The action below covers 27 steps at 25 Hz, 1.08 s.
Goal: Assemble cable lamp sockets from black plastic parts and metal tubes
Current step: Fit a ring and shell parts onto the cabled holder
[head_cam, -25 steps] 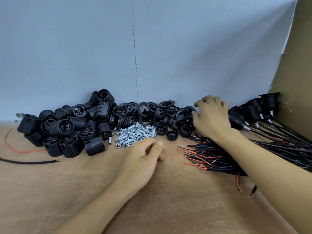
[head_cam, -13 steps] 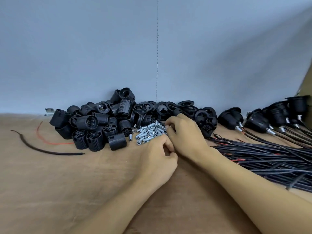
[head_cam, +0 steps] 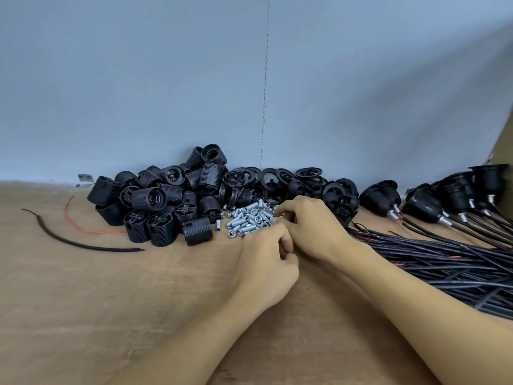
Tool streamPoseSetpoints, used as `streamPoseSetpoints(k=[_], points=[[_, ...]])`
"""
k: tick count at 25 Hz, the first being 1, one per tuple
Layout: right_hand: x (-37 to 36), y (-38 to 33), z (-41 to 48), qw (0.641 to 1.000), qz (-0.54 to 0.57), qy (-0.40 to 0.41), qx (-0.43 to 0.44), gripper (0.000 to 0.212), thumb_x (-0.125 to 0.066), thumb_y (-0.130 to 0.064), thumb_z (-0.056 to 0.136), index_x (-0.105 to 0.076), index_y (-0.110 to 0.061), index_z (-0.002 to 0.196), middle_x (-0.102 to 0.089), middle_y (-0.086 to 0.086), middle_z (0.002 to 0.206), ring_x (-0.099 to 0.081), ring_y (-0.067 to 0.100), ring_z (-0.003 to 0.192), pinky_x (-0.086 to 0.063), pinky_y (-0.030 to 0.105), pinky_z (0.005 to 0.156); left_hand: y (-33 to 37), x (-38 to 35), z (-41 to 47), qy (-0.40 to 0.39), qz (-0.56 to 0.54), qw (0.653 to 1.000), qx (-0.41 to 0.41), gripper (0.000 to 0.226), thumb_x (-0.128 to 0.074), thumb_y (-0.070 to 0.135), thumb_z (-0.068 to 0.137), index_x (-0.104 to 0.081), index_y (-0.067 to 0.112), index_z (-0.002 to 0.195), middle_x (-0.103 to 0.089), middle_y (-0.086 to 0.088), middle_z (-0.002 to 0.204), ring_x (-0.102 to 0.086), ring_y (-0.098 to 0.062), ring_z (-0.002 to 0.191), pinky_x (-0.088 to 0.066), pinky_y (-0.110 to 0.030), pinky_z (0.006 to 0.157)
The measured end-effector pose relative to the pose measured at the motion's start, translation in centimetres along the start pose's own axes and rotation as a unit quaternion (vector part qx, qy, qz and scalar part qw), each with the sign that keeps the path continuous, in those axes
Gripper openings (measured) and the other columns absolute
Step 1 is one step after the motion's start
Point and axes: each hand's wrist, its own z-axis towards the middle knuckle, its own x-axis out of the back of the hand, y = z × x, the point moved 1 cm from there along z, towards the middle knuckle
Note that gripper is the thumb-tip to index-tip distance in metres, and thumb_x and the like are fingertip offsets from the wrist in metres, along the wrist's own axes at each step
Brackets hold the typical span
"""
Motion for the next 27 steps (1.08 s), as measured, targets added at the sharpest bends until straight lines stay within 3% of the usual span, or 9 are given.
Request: streamPoseSetpoints(k=[2,5,9,14,18,23,27], points=[[-0.3,-0.2,-0.1,1.0,-0.025,-0.007,0.01,0.017,-0.062,-0.033,0.091,-0.074,-0.026,0.1,-0.061,-0.006,0.093,-0.06,0.017,0.092,-0.048,0.038,0.087,-0.4,0.6,0.3,0.047,0.023,0.999,0.01,0.024,-0.064,0.006,0.074,-0.054,0.026,0.068,-0.058,0.012,0.061,-0.058,-0.005,0.066,-0.044,-0.017,0.058],[-0.7,-0.3,-0.4,0.999,-0.036,0.007,0.017,0.016,-0.065,-0.038,0.092,-0.073,-0.027,0.101,-0.061,-0.006,0.095,-0.059,0.017,0.094,-0.047,0.039,0.089,-1.7,2.5,0.9,0.101,0.077,0.991,0.051,0.019,-0.06,0.01,0.078,-0.056,0.028,0.083,-0.057,0.011,0.084,-0.059,-0.014,0.08,-0.051,-0.037,0.069],[-0.6,-0.1,-0.6,0.997,0.011,0.072,0.027,0.016,-0.064,-0.034,0.095,-0.072,-0.024,0.105,-0.065,-0.009,0.097,-0.059,0.014,0.092,-0.049,0.04,0.088,-2.7,3.9,1.2,0.098,0.11,0.986,0.083,0.023,-0.06,0.01,0.079,-0.052,0.028,0.09,-0.049,0.011,0.092,-0.054,-0.016,0.082,-0.039,-0.032,0.063],[0.3,0.3,-0.7,0.983,0.139,0.119,-0.026,0.008,-0.062,-0.032,0.097,-0.064,-0.028,0.103,-0.067,-0.015,0.08,-0.063,0.002,0.075,-0.052,0.025,0.07,-2.4,3.6,1.1,0.068,0.11,0.989,0.067,0.02,-0.06,0.008,0.08,-0.055,0.025,0.09,-0.05,0.01,0.093,-0.058,-0.017,0.084,-0.052,-0.04,0.075],[0.5,0.6,-1.6,0.987,0.139,0.08,-0.027,0.009,-0.06,-0.028,0.096,-0.058,-0.032,0.104,-0.064,-0.017,0.076,-0.06,0.0,0.072,-0.041,0.017,0.061,-2.3,3.5,1.1,0.06,0.127,0.988,0.058,0.019,-0.062,0.013,0.08,-0.059,0.026,0.094,-0.05,0.011,0.095,-0.059,-0.018,0.085,-0.053,-0.041,0.078],[0.4,0.2,-2.9,0.992,0.12,0.031,-0.028,0.014,-0.063,-0.028,0.095,-0.06,-0.031,0.108,-0.063,-0.014,0.075,-0.058,-0.001,0.073,-0.046,0.022,0.069,-2.8,3.3,1.2,0.068,0.132,0.988,0.05,0.013,-0.064,0.013,0.086,-0.07,0.02,0.096,-0.057,0.006,0.102,-0.063,-0.019,0.091,-0.055,-0.042,0.083],[0.9,0.0,-3.9,0.987,0.153,0.028,-0.044,0.006,-0.072,-0.027,0.09,-0.067,-0.028,0.094,-0.066,-0.013,0.078,-0.058,-0.003,0.071,-0.045,0.009,0.065,-3.4,3.2,1.4,0.08,0.146,0.986,0.029,0.01,-0.068,0.011,0.09,-0.073,0.019,0.088,-0.063,0.002,0.096,-0.066,-0.021,0.083,-0.057,-0.039,0.074]])
